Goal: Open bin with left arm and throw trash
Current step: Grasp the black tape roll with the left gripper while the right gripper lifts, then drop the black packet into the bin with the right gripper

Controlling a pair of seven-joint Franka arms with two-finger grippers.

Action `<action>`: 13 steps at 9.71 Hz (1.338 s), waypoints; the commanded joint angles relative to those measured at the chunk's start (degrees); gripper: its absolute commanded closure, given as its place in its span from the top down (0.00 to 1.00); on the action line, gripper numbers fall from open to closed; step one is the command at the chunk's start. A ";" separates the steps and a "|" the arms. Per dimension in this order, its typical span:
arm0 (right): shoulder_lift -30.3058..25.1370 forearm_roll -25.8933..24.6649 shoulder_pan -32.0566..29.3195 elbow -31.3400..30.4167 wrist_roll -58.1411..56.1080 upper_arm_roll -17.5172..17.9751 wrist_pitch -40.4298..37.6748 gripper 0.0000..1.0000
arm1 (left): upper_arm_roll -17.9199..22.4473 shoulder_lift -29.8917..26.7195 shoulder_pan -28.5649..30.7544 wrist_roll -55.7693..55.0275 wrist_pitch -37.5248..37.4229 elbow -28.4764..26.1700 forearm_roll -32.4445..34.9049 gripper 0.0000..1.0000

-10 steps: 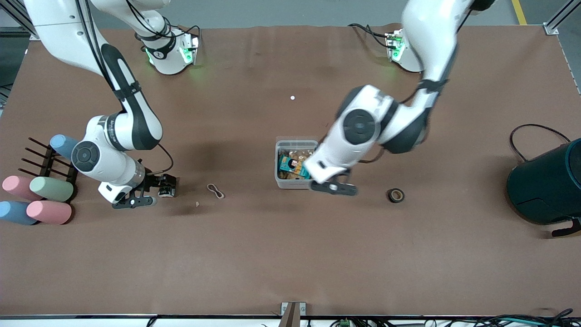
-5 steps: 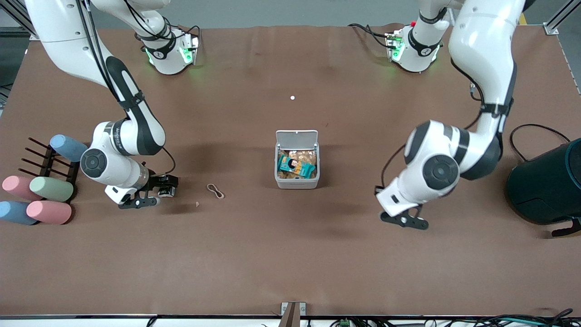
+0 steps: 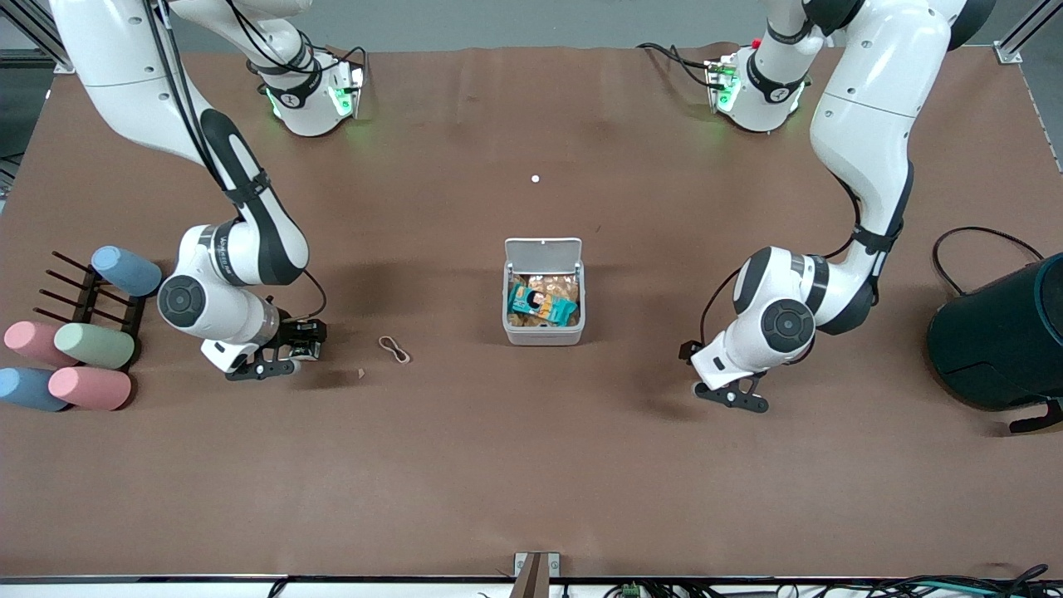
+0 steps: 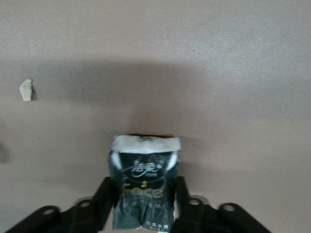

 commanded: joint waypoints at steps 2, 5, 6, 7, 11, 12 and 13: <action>-1.01 -0.07 0.39 2.65 5.88 0.58 -0.64 0.00 | -0.40 -3.12 1.54 -0.13 0.55 -5.36 1.06 1.00; -3.39 0.12 6.96 16.59 27.20 1.28 -16.13 0.00 | -0.40 -4.17 2.25 0.66 0.55 -6.86 1.06 0.99; -3.31 1.07 9.68 21.69 33.29 1.54 -20.38 0.00 | -0.40 -4.61 2.25 0.74 0.47 -7.04 1.06 0.91; -3.31 4.56 12.93 25.05 38.92 1.72 -21.12 0.00 | -0.40 -4.88 2.25 1.35 0.38 -7.04 1.06 0.54; -0.95 6.01 26.13 32.54 47.41 1.63 -19.72 0.00 | -0.66 -6.63 2.16 1.45 0.03 -5.82 0.98 0.00; 0.63 5.74 28.50 33.69 46.98 1.55 -18.24 0.00 | -0.83 -7.07 2.16 1.01 0.03 -5.12 0.98 0.00; 2.39 4.87 30.52 34.05 46.80 1.55 -17.53 0.00 | -0.92 -7.95 2.07 0.49 -0.58 -4.50 0.80 0.00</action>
